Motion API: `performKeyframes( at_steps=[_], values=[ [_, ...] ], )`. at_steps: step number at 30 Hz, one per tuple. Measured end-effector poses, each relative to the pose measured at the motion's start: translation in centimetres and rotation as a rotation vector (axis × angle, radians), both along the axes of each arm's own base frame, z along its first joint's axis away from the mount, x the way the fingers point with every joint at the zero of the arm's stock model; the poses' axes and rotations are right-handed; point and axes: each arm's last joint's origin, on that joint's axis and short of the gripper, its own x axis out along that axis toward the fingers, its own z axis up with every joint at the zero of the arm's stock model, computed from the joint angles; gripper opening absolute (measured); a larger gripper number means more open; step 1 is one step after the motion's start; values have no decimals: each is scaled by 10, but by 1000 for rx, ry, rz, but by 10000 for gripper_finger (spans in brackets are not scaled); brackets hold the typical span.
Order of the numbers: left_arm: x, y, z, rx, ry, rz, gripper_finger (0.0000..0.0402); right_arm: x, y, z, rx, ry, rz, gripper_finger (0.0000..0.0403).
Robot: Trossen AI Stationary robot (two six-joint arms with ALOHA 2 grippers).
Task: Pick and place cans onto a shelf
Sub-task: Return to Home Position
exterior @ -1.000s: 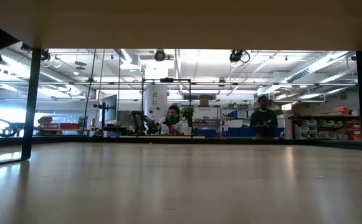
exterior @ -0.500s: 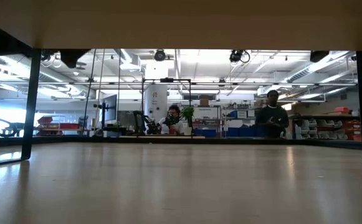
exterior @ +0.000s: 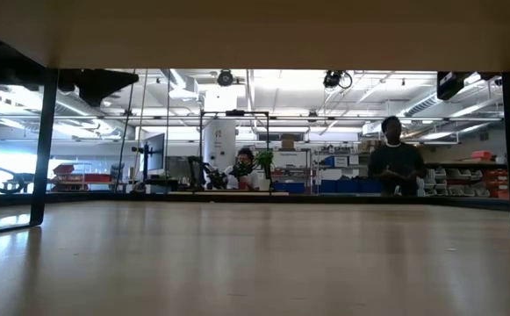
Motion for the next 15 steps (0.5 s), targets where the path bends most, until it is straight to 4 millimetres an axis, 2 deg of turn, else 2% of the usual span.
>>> performKeyframes(
  at_steps=[7, 15],
  values=[
    [-15, -1, -2, 22, -3, 34, 316, 1, 0, -5, 33, 55, 8, 23],
    [-15, -4, 3, 81, -88, -68, 316, 2, 1, -13, 54, 135, 65, 23]
  ],
)
